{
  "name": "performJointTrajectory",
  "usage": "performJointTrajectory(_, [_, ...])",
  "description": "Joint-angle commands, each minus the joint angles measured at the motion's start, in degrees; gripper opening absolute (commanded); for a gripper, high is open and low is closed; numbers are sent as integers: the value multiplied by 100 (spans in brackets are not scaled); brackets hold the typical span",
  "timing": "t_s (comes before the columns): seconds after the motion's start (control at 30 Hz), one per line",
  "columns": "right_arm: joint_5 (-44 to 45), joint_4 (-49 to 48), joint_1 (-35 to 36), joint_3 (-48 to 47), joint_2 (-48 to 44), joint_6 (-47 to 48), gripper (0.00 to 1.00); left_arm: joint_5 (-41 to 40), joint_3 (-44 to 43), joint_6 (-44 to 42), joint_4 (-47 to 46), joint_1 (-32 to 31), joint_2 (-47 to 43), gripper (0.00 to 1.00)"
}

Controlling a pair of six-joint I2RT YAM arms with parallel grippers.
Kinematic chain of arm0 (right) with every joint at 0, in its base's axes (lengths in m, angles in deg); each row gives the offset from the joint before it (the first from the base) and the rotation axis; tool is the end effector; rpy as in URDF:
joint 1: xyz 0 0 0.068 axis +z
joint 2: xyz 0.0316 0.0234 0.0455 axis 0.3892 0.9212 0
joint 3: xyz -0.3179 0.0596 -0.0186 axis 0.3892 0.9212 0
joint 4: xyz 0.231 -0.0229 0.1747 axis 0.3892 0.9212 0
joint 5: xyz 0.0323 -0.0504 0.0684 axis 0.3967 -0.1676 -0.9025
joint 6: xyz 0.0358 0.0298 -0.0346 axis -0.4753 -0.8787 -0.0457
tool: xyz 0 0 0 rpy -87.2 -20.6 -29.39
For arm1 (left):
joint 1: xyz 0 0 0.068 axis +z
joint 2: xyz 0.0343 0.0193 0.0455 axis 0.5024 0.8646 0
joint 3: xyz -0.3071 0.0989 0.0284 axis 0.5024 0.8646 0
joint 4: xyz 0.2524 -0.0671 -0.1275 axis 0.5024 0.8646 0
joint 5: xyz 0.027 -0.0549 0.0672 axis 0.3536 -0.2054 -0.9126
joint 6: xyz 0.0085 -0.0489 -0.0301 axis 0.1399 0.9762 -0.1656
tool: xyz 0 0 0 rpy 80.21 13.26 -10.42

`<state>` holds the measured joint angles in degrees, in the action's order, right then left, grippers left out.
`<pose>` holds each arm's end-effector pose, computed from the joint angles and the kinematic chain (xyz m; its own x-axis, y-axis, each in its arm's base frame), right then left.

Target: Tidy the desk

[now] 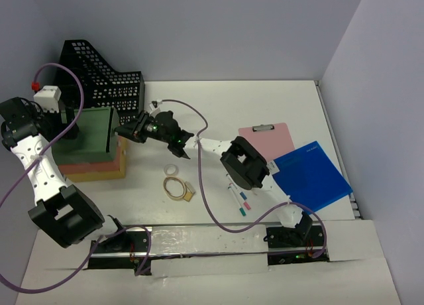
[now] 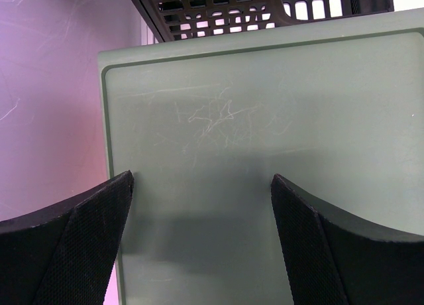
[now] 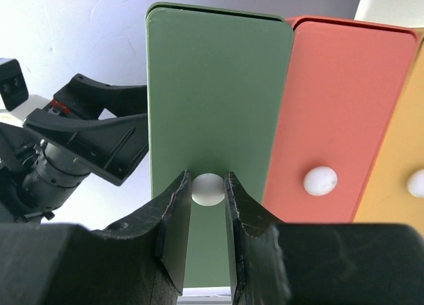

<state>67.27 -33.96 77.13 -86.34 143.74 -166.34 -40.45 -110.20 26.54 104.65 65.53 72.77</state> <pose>0.3670 0.5297 0.2269 -0.9300 0.3287 -0.1648 -0.1669 0.0219 0.9857 0.2653 0.1663 0.3987 -0.6158 0.0773 -0.7841 0.0257 0.9966 0.0780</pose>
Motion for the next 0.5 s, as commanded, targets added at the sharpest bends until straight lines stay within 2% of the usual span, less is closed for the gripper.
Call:
performJointTrajectory(0.0, [-99,-106,-52,260,-483,204,10,-149,96,-174,802,-13,235,91])
performJointTrajectory(0.47, [-39,-492,-379,1731,-1493,629,10,-170,109,-158,778,-13,220,91])
